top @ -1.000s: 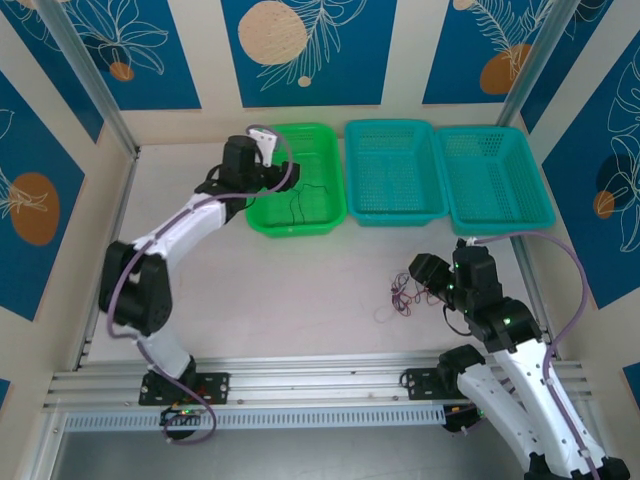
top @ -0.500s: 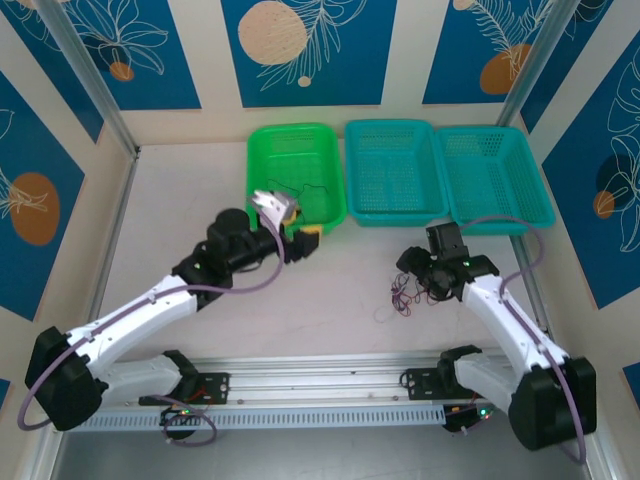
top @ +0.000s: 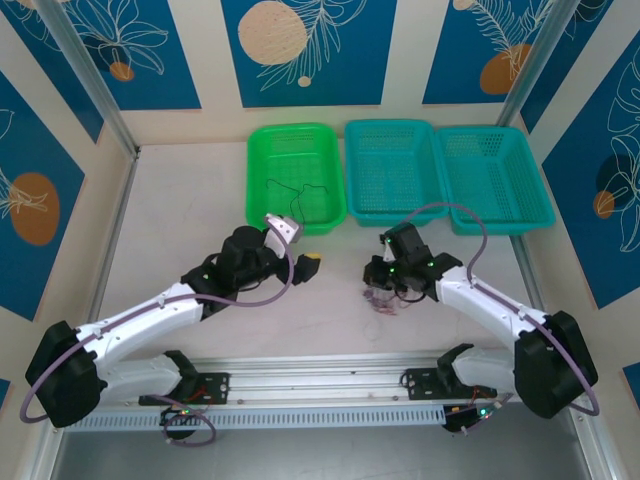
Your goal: Untangle the cables
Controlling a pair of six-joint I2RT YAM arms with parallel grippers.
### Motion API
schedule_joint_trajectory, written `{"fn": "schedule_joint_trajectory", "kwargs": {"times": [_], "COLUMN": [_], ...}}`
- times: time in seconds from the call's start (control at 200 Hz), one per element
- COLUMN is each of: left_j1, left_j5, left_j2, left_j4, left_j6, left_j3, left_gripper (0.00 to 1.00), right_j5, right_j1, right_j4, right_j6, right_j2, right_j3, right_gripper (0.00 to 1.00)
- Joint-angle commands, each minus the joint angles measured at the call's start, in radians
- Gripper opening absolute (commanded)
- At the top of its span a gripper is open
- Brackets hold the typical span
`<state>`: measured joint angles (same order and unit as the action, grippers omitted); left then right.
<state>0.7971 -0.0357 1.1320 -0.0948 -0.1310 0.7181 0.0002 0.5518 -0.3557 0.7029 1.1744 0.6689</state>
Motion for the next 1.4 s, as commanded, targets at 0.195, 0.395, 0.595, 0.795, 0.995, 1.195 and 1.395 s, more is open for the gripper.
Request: {"fn": "schedule_joint_trajectory", "kwargs": {"times": [0.195, 0.395, 0.595, 0.795, 0.995, 1.195, 1.395], "left_j1": [-0.01, -0.013, -0.012, -0.01, -0.007, -0.004, -0.001], "left_j5": [0.059, 0.017, -0.076, -0.196, -0.228, -0.217, -0.11], "left_j2": [-0.045, -0.067, -0.008, 0.105, 0.245, 0.399, 0.507], "left_j4": [0.054, 0.118, 0.184, 0.164, -0.04, -0.185, -0.179], "left_j6": [0.007, -0.036, -0.184, -0.221, -0.272, -0.359, -0.479], "left_j3": [-0.027, -0.072, -0.07, -0.043, -0.041, 0.0, 0.047], "left_gripper": [0.85, 0.84, 0.66, 0.62, 0.72, 0.89, 0.9], "right_j5": [-0.1, 0.04, 0.299, 0.296, 0.186, 0.16, 0.161], "right_j1": [0.275, 0.292, 0.207, 0.18, 0.174, 0.186, 0.242], "right_j4": [0.008, -0.013, -0.023, -0.073, -0.016, 0.037, 0.059], "right_j6": [-0.149, -0.148, 0.067, 0.22, 0.29, 0.327, 0.211], "right_j2": [0.16, 0.03, -0.093, 0.056, 0.233, 0.297, 0.263], "right_j3": [0.17, 0.164, 0.055, 0.046, 0.073, 0.079, 0.113], "right_gripper": [0.14, 0.4, 0.46, 0.49, 0.52, 0.11, 0.0]}}
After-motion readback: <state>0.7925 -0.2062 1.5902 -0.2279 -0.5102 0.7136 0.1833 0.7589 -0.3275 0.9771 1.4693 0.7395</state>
